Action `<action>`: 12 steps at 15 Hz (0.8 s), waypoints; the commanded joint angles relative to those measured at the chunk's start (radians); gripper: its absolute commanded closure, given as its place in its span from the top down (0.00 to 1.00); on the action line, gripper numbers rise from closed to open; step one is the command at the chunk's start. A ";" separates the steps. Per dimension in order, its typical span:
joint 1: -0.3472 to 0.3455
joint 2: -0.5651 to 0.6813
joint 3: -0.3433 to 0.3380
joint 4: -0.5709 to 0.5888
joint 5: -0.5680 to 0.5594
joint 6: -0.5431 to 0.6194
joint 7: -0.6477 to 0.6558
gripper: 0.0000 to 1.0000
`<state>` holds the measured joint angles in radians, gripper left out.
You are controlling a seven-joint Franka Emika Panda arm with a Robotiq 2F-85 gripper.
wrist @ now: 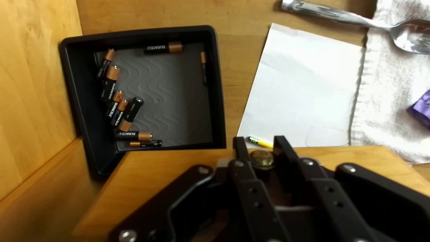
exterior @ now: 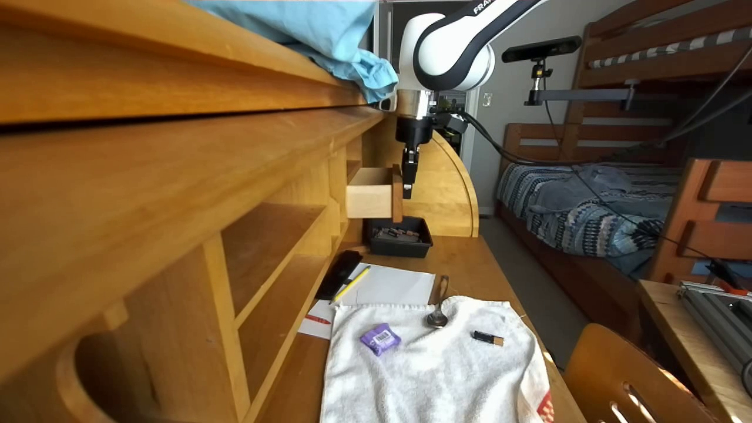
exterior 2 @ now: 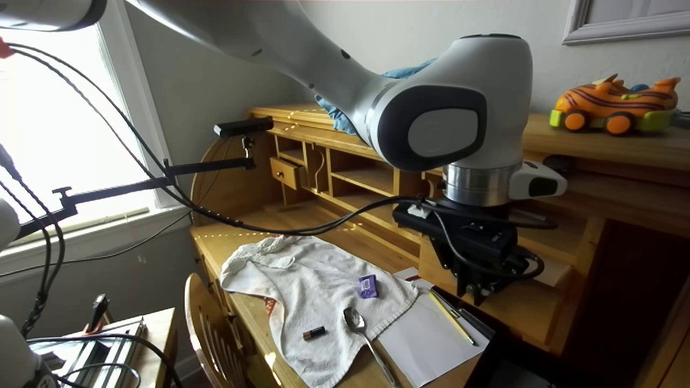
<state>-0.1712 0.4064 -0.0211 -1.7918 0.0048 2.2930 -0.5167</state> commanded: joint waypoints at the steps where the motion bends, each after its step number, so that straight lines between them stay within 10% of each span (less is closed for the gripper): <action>1: -0.006 0.000 0.007 0.002 -0.004 -0.002 0.003 0.25; 2: -0.006 0.000 0.007 0.002 -0.004 -0.002 0.003 0.06; 12: -0.017 0.008 0.029 -0.018 0.032 -0.001 -0.036 0.06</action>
<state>-0.1721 0.3995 -0.0198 -1.8003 0.0048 2.2966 -0.5186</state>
